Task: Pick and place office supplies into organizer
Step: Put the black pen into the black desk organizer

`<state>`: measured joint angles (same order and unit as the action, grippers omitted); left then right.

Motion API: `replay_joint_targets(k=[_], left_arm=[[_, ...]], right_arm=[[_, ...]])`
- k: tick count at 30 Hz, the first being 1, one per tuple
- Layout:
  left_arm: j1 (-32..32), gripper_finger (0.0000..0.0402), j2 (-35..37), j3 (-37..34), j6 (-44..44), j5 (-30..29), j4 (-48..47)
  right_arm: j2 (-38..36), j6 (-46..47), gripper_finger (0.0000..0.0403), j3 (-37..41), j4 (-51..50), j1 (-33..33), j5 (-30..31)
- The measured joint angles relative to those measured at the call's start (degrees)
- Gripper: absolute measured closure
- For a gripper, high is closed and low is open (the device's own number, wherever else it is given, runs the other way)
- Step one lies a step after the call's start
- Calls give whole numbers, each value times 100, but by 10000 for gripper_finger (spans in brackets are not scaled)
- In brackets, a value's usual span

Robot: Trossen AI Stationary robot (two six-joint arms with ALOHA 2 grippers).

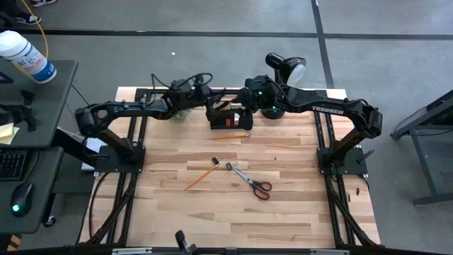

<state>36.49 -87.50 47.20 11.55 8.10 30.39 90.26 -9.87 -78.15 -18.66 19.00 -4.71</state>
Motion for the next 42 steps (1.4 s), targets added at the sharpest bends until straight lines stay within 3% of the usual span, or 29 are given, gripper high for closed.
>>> replay_joint_targets(k=[10, 16, 42], left_arm=[[-7, 369, -724, -2, -28, -53, -64], [-10, 362, -737, -2, 9, -490, -374], [-7, 359, -735, -2, 64, -450, -352]], right_arm=[[0, 96, 257, 0, 9, -4, -9], [0, 96, 248, 0, 9, -4, -136], [0, 103, 233, 0, 7, -4, -254]])
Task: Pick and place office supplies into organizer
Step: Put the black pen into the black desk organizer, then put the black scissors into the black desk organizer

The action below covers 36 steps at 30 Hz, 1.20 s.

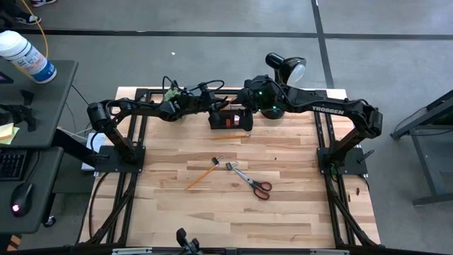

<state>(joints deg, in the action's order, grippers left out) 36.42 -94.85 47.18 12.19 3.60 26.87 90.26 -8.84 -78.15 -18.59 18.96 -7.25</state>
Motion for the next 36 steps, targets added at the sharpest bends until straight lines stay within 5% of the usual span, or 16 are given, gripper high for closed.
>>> replay_joint_targets(k=[15, 28, 36], left_arm=[[0, 347, 2, 0, -27, 117, 0], [0, 124, 2, 0, -354, 76, -14], [0, 90, 2, 0, -555, 70, -20]], right_arm=[[0, -1, 233, 0, 0, 0, -72], [0, -15, 229, -2, 0, 0, -68], [0, -15, 233, -2, 0, 0, -68]])
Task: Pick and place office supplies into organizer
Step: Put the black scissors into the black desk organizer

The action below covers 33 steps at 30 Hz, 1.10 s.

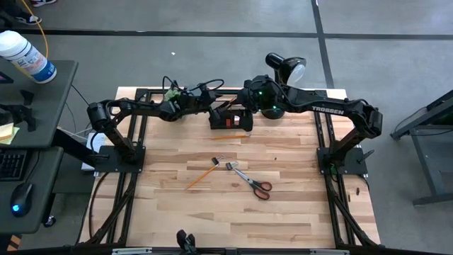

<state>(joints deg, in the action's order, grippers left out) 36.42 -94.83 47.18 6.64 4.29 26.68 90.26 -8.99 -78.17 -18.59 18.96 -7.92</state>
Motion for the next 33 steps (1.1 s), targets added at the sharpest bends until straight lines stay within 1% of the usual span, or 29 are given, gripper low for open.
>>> replay_joint_targets(k=[4, 10, 16, 20, 25, 28, 33], left_arm=[[-1, 109, 1, 0, -156, 82, 21], [-76, 145, 159, 0, -246, 381, 15], [-531, 174, 618, 2, -201, 128, -31], [-973, 186, 892, 4, -98, -206, -570], [-1593, 195, 1197, 4, -110, -371, -1545], [-2050, 197, 1367, 2, -204, -676, -2149], [-2775, 196, 1573, 4, -575, -1223, -2829]], right_arm=[[0, 0, 230, 0, -2, 2, 2], [0, 9, 231, 0, -164, -1, 2], [0, 4, 228, 0, -529, -129, 7], [0, 11, 231, 0, -614, -273, 61], [0, 206, 228, 0, -697, -491, 95], [0, 291, 229, 0, -890, -643, 94], [0, 305, 236, 0, -1144, -949, 154]])
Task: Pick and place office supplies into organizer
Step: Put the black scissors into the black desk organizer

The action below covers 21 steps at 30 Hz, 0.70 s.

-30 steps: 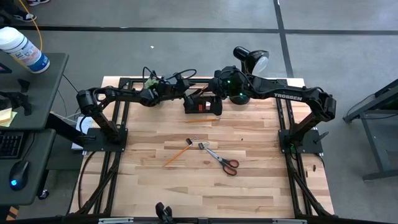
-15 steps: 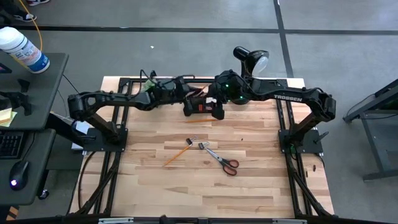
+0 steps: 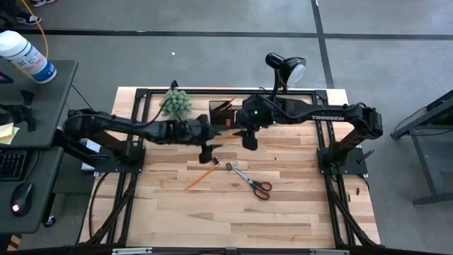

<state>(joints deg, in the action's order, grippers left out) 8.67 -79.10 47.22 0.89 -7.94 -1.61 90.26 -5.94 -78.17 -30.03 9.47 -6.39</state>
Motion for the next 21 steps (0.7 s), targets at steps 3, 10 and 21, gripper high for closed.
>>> replay_joint_targets(k=[3, 10, 21], left_arm=[[-388, 196, 57, 0, -362, -292, -292], [-1406, 206, 75, -2, -1344, -1183, -737], [-2857, 210, 75, -2, -2265, -2480, -1354]], right_arm=[[0, 16, 240, 0, -33, -174, 126], [0, 325, 239, 144, 78, -506, 245], [0, 1598, 241, 313, -505, -1364, 1127]])
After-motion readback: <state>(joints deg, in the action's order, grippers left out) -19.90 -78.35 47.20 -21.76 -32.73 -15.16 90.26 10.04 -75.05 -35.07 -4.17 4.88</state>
